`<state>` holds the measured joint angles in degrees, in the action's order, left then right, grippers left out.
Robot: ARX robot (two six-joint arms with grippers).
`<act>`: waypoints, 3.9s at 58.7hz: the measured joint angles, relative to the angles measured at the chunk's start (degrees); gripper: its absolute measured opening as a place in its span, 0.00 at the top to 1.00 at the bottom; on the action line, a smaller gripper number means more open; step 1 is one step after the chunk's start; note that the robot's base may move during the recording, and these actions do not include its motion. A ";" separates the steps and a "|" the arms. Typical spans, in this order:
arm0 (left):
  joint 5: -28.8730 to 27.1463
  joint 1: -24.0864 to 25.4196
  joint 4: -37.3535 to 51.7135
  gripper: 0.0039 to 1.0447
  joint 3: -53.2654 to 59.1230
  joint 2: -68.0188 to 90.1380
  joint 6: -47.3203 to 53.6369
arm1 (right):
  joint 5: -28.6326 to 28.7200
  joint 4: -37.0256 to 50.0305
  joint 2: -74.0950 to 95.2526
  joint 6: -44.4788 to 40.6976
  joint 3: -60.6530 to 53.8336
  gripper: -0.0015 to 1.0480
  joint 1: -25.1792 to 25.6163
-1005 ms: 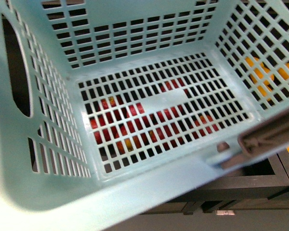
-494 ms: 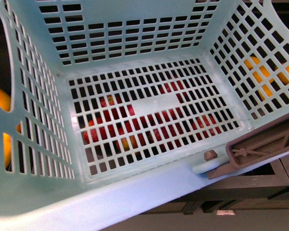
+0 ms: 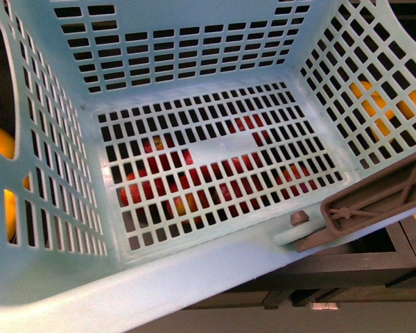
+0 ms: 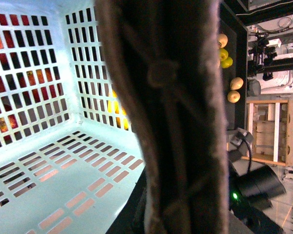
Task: Pick lemon and mango into basket
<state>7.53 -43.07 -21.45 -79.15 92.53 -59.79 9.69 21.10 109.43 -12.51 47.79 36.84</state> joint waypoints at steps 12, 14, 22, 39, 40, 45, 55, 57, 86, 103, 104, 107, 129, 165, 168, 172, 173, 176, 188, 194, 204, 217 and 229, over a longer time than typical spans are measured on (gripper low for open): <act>0.13 0.00 0.00 0.95 0.00 0.00 -0.02 | -2.71 -7.21 15.80 -2.78 16.63 0.08 0.28; 0.13 0.00 0.00 0.95 0.00 0.00 -0.02 | -3.13 -8.07 17.90 -3.28 19.23 0.08 0.28; -0.04 0.00 0.00 0.95 0.00 0.00 -0.02 | -3.69 -11.13 24.30 -4.31 27.39 0.08 -0.09; 0.00 0.00 0.00 0.95 0.00 0.00 -0.02 | -3.39 -18.36 36.13 -6.54 41.46 0.08 -2.27; 0.00 0.00 0.00 0.95 0.00 0.00 0.00 | -3.32 -18.56 36.44 -6.58 41.88 0.08 -2.36; 0.02 0.00 0.00 0.95 0.00 0.00 -0.02 | -3.26 -19.43 38.16 -6.60 43.91 0.08 -2.84; 0.00 0.00 0.00 0.95 0.00 0.00 -0.02 | -3.56 -21.31 41.35 -6.64 48.28 0.08 -3.76; -0.02 0.00 0.00 0.95 0.00 0.00 -0.02 | -3.67 -21.53 41.83 -6.62 48.94 0.08 -3.87; 0.00 0.00 0.00 0.95 0.00 0.00 0.00 | -5.25 -24.57 46.93 -6.36 54.25 0.08 -4.31; -0.02 0.00 0.00 0.95 0.00 0.00 0.00 | -5.44 -24.96 47.08 -6.16 54.36 0.35 -4.42; -0.02 0.00 0.00 0.95 0.00 0.00 0.00 | -5.44 -24.98 47.08 -6.14 54.36 0.38 -4.46; -0.02 0.00 0.00 0.95 0.00 0.00 0.00 | -5.42 -24.98 47.08 -6.01 54.29 0.46 -4.48; 0.00 0.00 0.00 0.95 0.00 0.02 -0.02 | -1.60 -21.18 43.63 -2.97 48.26 0.52 -4.44; 0.00 0.00 0.00 0.95 0.00 0.00 -0.02 | 23.39 -2.71 -11.58 12.66 9.11 0.52 -10.73; 0.00 0.00 0.00 0.95 0.00 0.00 -0.02 | 23.67 -2.69 -14.82 13.70 8.24 0.52 -12.17; -0.02 0.00 0.00 0.95 0.00 0.00 -0.02 | 23.85 -2.71 -19.87 14.82 6.73 0.52 -15.02; -0.02 0.00 0.00 0.95 0.00 0.00 -0.02 | 23.85 -2.71 -21.16 14.93 6.23 0.52 -15.91; 0.00 0.00 0.00 0.95 0.00 0.00 0.00 | 23.54 -2.62 -24.87 15.02 4.20 0.52 -19.26; 0.00 0.00 0.00 0.95 0.00 0.00 -0.02 | 20.00 -2.14 -28.00 16.83 -0.85 0.52 -28.24; -0.04 0.00 0.00 0.95 0.00 0.00 0.00 | 18.12 -2.16 -28.30 17.07 -3.06 0.52 -32.63; 0.09 0.00 -0.02 0.95 0.00 0.00 -0.07 | 15.61 -2.12 -28.57 17.27 -4.33 0.52 -38.36; -0.04 0.02 -0.02 0.95 0.00 0.00 0.00 | 12.50 -2.78 -28.59 17.29 -4.59 0.33 -40.81; 0.31 0.00 -0.04 0.95 0.00 0.00 -0.02 | 8.57 -3.10 -32.55 17.90 -6.05 0.07 -38.84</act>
<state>7.84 -43.07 -21.50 -79.15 92.53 -59.81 18.26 18.00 76.88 5.39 41.74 -2.00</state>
